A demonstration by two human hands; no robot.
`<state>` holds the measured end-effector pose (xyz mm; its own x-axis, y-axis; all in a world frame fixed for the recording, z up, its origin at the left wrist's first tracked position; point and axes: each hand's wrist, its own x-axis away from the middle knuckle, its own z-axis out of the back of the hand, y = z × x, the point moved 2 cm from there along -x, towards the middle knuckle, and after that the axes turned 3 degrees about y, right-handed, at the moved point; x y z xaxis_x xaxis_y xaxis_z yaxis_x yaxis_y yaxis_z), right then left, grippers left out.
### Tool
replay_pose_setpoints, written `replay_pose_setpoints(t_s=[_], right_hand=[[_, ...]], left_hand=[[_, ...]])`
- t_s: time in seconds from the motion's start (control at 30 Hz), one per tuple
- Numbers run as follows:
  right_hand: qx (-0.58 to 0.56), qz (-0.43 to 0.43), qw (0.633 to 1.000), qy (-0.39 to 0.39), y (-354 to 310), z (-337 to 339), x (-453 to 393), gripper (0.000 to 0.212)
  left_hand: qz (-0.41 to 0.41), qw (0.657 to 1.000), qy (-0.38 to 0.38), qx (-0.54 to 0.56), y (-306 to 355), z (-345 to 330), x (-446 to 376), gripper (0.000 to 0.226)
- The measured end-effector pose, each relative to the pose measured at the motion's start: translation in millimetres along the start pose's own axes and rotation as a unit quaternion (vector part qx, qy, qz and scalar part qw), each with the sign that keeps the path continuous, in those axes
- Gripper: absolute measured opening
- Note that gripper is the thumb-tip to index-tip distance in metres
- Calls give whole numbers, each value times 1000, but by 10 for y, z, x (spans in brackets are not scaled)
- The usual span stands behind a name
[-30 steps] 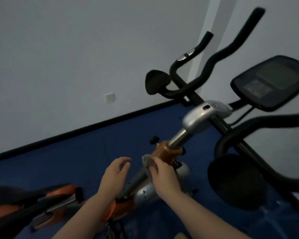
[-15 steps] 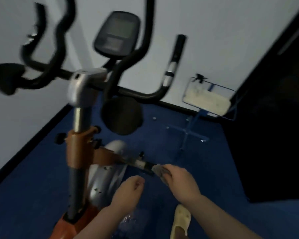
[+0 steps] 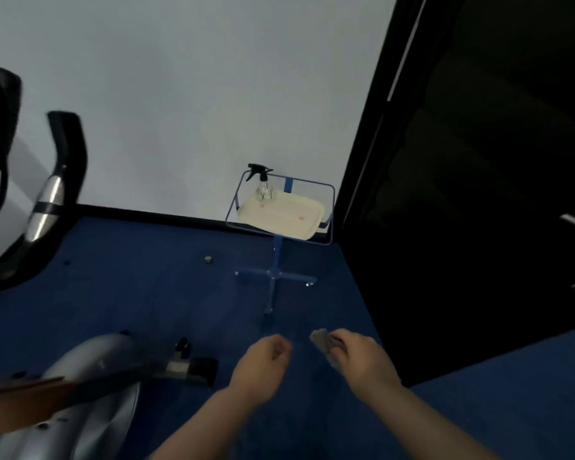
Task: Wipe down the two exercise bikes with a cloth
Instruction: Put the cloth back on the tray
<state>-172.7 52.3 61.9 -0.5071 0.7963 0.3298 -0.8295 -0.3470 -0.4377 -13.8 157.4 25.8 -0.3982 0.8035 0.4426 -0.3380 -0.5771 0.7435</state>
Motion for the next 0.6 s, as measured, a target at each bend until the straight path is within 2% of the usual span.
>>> replay_pose_setpoints(t_s=[0.13, 0.3, 0.47, 0.6], right_hand=[[-21, -15, 1000, -2, 144, 218, -467, 14], [-62, -27, 998, 13, -45, 381, -1297, 12], [-85, -46, 994, 41, -360, 510, -2294, 14], [-62, -33, 995, 70, -715, 710, -3281, 18]], left_hand=[[12, 1000, 17, 3, 241, 85, -308, 15], [41, 997, 57, -25, 275, 542, -1083, 12], [36, 998, 31, -51, 449, 904, -2061, 16], [46, 996, 36, -72, 617, 1297, -2775, 21]])
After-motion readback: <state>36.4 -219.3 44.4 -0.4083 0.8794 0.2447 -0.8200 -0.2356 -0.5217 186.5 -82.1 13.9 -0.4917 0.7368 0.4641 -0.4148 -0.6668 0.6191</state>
